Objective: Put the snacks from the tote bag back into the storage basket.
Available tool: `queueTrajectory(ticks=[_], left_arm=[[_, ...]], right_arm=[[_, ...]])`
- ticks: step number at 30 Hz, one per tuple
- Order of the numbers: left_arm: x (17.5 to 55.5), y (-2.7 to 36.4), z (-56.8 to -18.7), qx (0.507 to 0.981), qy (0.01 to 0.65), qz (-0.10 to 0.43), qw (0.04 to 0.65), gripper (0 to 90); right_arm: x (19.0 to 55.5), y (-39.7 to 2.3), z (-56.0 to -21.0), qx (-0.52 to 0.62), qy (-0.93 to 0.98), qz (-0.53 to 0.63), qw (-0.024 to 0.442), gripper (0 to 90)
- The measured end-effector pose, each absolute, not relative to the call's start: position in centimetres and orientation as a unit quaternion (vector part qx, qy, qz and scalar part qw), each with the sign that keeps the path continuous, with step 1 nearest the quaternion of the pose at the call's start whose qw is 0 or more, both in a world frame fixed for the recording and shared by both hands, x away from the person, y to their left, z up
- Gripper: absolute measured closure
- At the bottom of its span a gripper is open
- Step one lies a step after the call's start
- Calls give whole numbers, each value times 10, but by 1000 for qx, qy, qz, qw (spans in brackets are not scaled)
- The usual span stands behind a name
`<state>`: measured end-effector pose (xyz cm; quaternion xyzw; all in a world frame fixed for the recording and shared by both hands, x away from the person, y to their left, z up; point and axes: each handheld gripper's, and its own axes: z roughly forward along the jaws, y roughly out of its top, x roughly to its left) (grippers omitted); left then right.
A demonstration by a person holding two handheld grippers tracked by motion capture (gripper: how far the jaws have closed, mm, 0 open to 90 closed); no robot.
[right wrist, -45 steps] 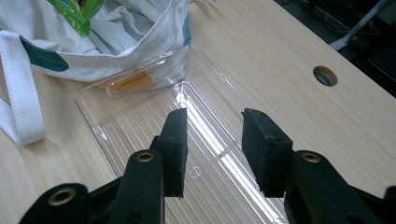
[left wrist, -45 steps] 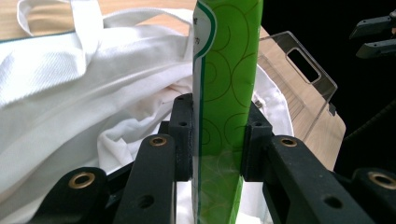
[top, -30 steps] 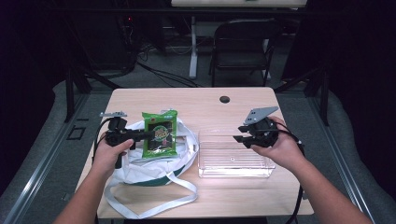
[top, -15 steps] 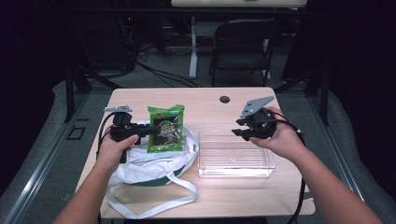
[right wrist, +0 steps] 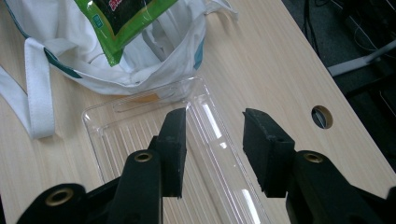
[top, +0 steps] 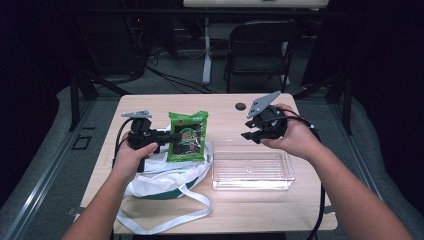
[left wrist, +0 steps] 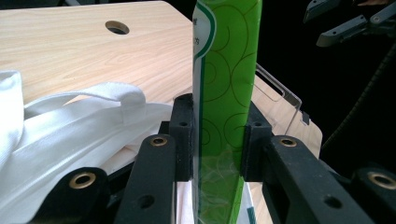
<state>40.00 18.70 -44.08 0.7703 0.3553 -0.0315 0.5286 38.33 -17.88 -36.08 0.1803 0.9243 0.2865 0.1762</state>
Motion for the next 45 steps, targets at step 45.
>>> queueTrajectory(ticks=[45], left_arm=[[403,128,-436,794,304,-54,523,724]], right_arm=[[399,-148,-330,132,938,274,166,528]])
